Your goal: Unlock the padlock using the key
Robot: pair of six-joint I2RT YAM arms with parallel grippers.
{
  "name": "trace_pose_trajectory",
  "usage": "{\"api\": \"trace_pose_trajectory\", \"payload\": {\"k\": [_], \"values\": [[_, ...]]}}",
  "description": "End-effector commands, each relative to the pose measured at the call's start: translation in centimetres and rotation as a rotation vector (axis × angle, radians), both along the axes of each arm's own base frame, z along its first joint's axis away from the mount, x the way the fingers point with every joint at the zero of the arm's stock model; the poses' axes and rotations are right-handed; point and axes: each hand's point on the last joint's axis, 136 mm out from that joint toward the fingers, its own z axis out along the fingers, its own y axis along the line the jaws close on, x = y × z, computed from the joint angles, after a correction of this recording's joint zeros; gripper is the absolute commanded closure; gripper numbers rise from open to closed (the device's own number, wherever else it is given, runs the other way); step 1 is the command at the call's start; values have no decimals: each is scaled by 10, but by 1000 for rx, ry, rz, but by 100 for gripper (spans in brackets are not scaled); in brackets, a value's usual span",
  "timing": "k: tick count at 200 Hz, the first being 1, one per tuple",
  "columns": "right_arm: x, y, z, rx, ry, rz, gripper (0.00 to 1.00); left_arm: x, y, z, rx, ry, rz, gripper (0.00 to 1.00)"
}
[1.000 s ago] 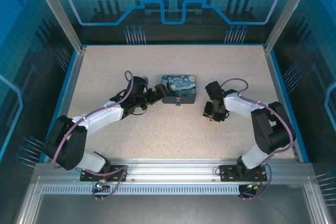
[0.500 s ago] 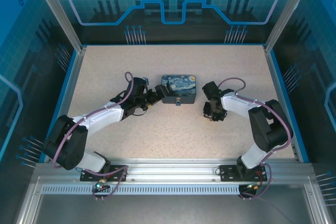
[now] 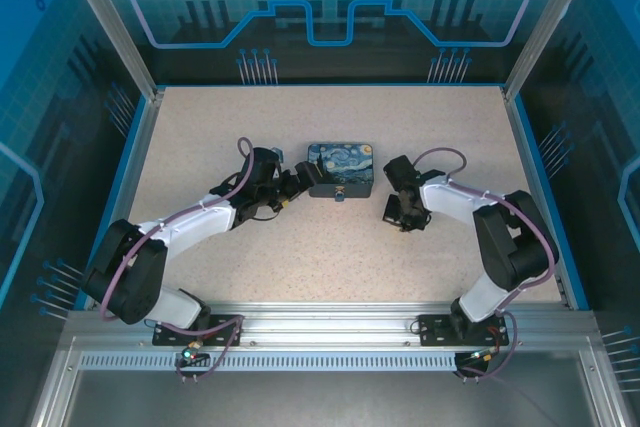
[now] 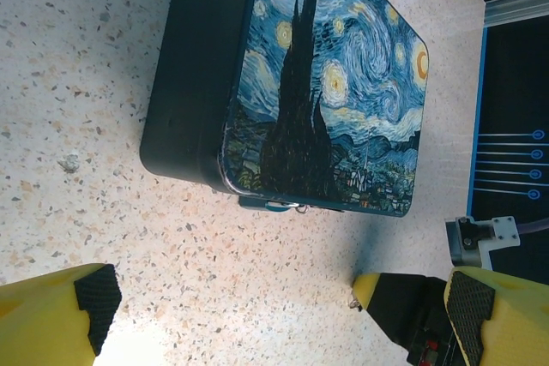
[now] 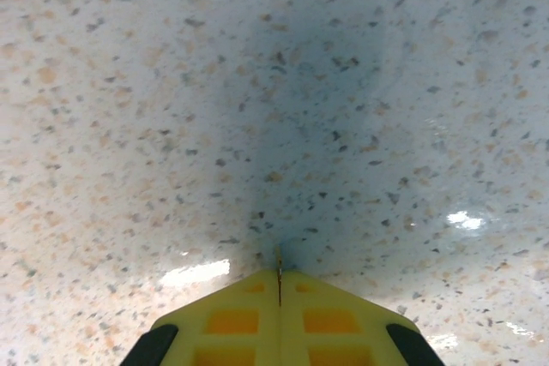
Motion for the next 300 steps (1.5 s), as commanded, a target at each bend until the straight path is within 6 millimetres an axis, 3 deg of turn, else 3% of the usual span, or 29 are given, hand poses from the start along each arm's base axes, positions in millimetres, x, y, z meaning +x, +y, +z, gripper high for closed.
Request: {"api": "trace_pose_trajectory", "payload": {"k": [1,15,33,62,86,117,162,237,300], "values": [[-4,16,18,79,-39,71,100,-5,2,10,-11,35,22,1],[4,33,37,170,-110,128,100,-7,5,10,5,66,24,1],[0,57,52,315,-180,240,100,-9,3,14,9,86,-5,1],[-2,105,99,589,-341,486,100,-11,-13,24,-57,91,-73,1],[-10,127,125,724,-411,646,100,-8,-31,32,-156,75,-132,1],[-5,138,125,782,-412,681,100,-7,-44,33,-219,86,-174,1],[1,152,124,884,-418,663,100,-9,-46,29,-290,124,-136,1],[13,153,130,902,-450,571,100,-8,-43,18,-548,277,104,4],[27,163,146,829,-501,413,100,-1,-59,29,-742,354,256,9]]}}
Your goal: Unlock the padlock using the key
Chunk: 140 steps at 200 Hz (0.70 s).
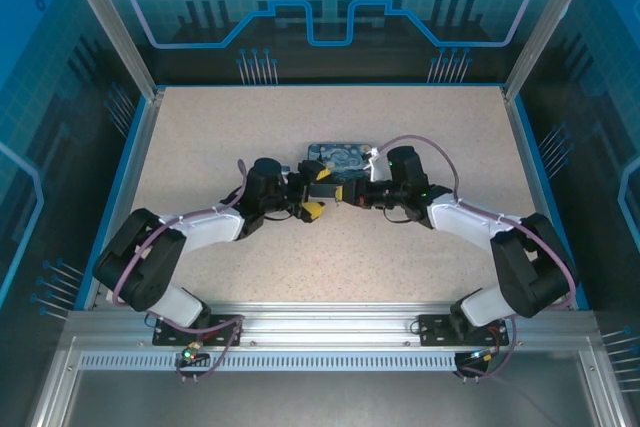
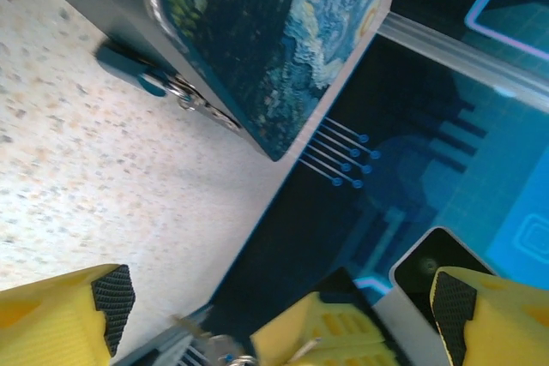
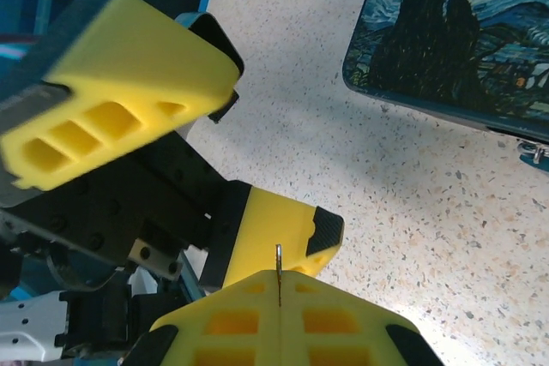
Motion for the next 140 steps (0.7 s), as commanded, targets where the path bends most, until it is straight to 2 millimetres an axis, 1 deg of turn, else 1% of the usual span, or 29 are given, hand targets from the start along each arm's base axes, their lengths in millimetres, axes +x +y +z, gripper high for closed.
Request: {"api": "trace_pose_trajectory", "payload": {"k": [1,35,83,114,140], "values": [[11,4,19,3,-18,-104,100,10,-6,16,-115,38,98,9],[15,11,33,-5,-40,-176,100,12,-7,19,-158,94,174,9],[20,16,52,-8,-78,-223,100,10,-2,14,-147,125,227,10],[21,18,52,-9,-77,-229,100,14,-8,17,-174,122,230,11],[21,21,52,-5,-73,-231,100,18,-13,20,-199,116,232,17]]}}
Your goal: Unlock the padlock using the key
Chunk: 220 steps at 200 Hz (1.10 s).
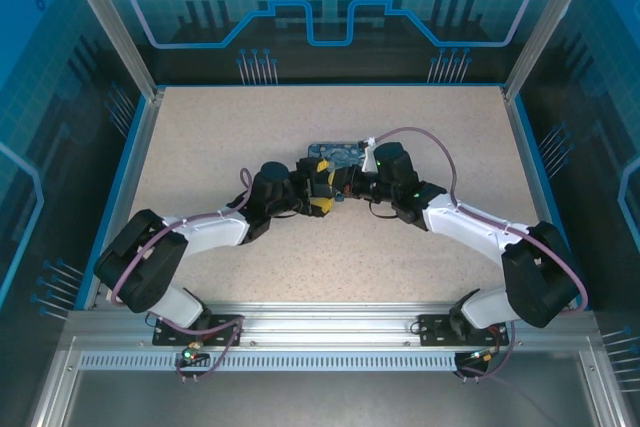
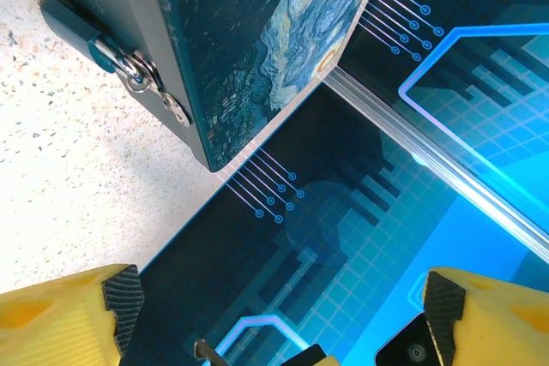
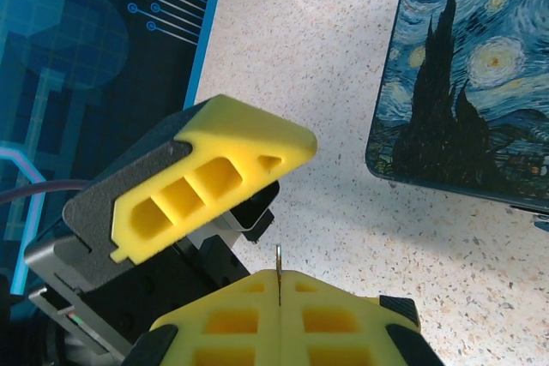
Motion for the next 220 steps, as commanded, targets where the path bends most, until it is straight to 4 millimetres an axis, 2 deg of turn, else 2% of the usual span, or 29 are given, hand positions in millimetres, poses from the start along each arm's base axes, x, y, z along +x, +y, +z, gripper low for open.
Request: {"api": "trace_pose_trajectory", "payload": {"k": [1,57,111,155,200,220], "values": [[0,7,14,15,-18,-8,100,7,-7,9,-50,-13,25,17],[-1,8,13,12,-17,-15,100,11,-16,9,-87,-24,24,27],[-4,0,3,-13,-7,-39,100,12,-13,7,-94,-25,42,49],[-6,-7,0,-30,-7,-62,100,12,-14,3,-90,-20,43,56],[-5,-14,-3,-43,-6,-85,100,12,-13,1,-83,-14,46,59],[-4,-15,-4,-45,-3,-92,100,13,-13,1,-83,-17,44,64]]}}
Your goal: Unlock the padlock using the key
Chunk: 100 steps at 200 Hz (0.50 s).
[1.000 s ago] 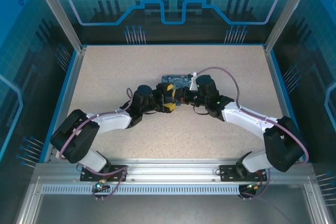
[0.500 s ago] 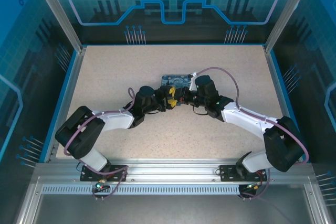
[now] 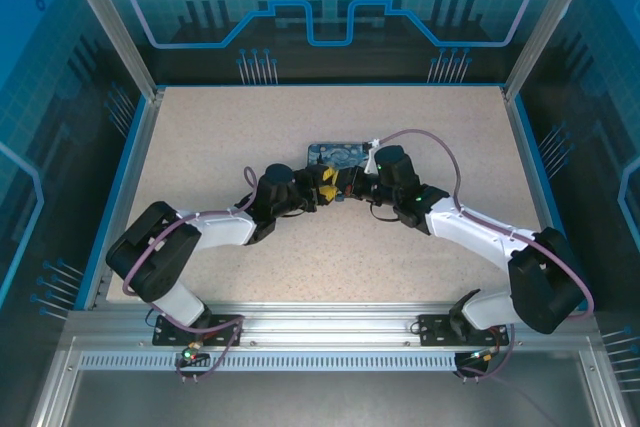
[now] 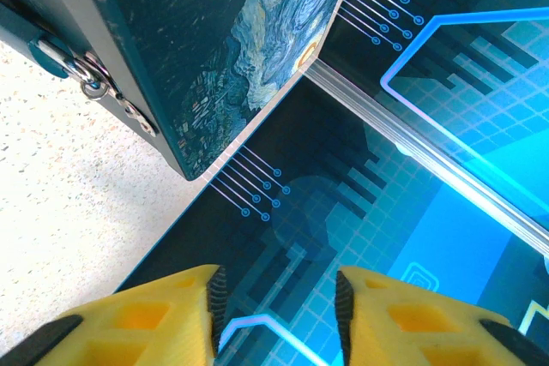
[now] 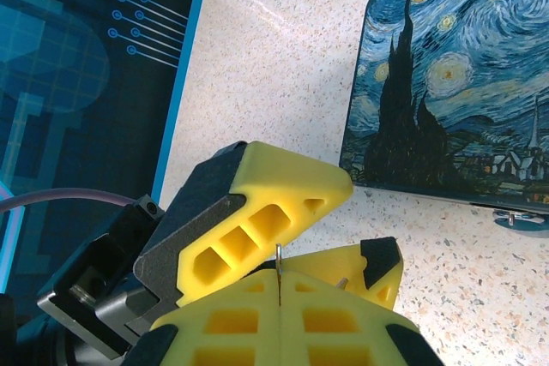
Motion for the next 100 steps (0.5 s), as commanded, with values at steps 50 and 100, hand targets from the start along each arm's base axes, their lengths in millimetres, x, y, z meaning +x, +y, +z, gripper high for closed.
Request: {"api": "trace_pose_trajectory", "payload": {"k": [50,100], "values": [[-5,-6,-7,-13,15,-25,100,4,-5,2,-61,36,26,71],[-3,-7,-7,-15,15,-31,100,5,-6,3,-60,34,25,79]]}}
